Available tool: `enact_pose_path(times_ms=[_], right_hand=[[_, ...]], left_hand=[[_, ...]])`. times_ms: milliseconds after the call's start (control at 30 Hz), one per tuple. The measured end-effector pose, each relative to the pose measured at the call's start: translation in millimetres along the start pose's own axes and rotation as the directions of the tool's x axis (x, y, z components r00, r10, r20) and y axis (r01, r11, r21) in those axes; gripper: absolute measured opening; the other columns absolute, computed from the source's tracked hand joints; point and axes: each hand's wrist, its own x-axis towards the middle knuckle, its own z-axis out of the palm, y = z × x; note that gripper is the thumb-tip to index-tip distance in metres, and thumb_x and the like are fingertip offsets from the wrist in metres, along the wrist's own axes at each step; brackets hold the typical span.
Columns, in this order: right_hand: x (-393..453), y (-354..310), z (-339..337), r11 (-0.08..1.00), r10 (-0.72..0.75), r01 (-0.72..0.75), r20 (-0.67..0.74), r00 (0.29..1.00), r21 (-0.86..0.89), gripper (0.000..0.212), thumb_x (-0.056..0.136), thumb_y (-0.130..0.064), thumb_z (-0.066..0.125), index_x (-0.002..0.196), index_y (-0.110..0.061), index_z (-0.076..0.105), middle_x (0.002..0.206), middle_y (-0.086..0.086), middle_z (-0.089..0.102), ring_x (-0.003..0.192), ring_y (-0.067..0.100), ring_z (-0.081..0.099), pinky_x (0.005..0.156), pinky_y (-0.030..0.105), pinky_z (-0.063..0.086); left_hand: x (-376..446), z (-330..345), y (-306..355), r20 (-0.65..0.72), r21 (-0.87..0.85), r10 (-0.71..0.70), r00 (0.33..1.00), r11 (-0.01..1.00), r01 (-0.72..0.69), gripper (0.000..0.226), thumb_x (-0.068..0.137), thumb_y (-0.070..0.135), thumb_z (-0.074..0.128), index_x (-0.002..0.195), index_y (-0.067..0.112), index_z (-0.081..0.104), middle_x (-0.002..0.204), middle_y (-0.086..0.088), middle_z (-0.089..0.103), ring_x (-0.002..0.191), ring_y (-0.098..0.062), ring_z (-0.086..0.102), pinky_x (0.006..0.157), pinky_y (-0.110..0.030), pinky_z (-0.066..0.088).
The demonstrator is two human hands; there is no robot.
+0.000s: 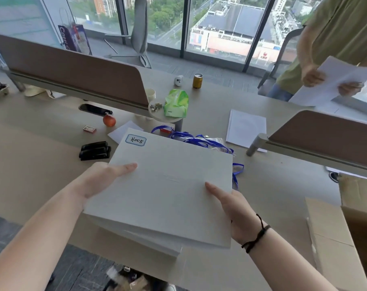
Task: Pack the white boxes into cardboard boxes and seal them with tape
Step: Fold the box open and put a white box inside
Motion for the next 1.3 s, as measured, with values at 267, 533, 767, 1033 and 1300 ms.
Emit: enact_pose_path(times_ms=[267, 533, 767, 1033, 1300], right_hand=[[-38.2, -27.9, -86.0, 0.996, -0.090, 0.090, -0.062, 0.994, -0.002, 0.032, 0.090, -0.027, 0.074, 0.117, -0.010, 0.072, 0.108, 0.010, 0.078, 0.100, 0.033, 0.074, 0.095, 0.055, 0.056], [-85.7, -53.8, -245.3, 0.985, -0.157, 0.164, -0.120, 0.980, 0.051, 0.035, 0.090, -0.029, 0.073, 0.118, -0.009, 0.070, 0.109, 0.012, 0.077, 0.100, 0.034, 0.074, 0.094, 0.054, 0.057], [-132.5, -70.3, -422.5, 0.973, -0.204, 0.221, -0.193, 0.960, 0.072, 0.034, 0.090, -0.028, 0.073, 0.116, -0.006, 0.071, 0.105, 0.012, 0.078, 0.091, 0.032, 0.076, 0.074, 0.040, 0.062], [-147.7, -72.6, -570.4, 0.988, -0.147, 0.155, -0.197, 0.969, 0.023, 0.035, 0.091, -0.031, 0.072, 0.115, -0.005, 0.072, 0.106, 0.014, 0.078, 0.093, 0.034, 0.076, 0.081, 0.045, 0.061], [-129.5, -61.2, -658.5, 0.996, -0.081, 0.086, -0.191, 0.978, 0.016, 0.042, 0.090, -0.031, 0.071, 0.121, -0.003, 0.069, 0.112, 0.016, 0.076, 0.100, 0.037, 0.074, 0.089, 0.047, 0.057]], left_hand=[[-29.5, 90.9, 38.9, -0.006, 0.146, 0.169, 0.986, 0.975, -0.167, 0.030, 0.086, 0.047, 0.071, 0.093, 0.018, 0.078, 0.080, 0.013, 0.078, 0.071, 0.000, 0.073, 0.073, -0.026, 0.050], [-50.5, 253.1, 77.7, 0.023, 0.197, 0.286, 0.958, 0.938, -0.285, 0.016, 0.090, 0.037, 0.069, 0.086, 0.022, 0.073, 0.072, 0.021, 0.074, 0.057, 0.009, 0.066, 0.045, -0.006, 0.043], [-68.1, 430.2, 90.2, 0.077, 0.230, 0.378, 0.922, 0.893, -0.386, 0.021, 0.085, 0.047, 0.074, 0.093, 0.028, 0.075, 0.083, 0.030, 0.073, 0.093, 0.005, 0.063, 0.076, -0.013, 0.040], [-79.0, 573.5, 78.7, 0.176, 0.146, 0.218, 0.960, 0.959, -0.245, 0.074, 0.062, 0.064, 0.079, 0.120, 0.018, 0.071, 0.111, 0.008, 0.076, 0.107, -0.017, 0.071, 0.102, -0.044, 0.050], [-77.6, 657.5, 62.5, 0.157, 0.109, 0.090, 0.983, 0.988, -0.108, 0.036, 0.088, 0.038, 0.075, 0.109, 0.008, 0.073, 0.099, -0.002, 0.079, 0.093, -0.022, 0.076, 0.094, -0.045, 0.057]])
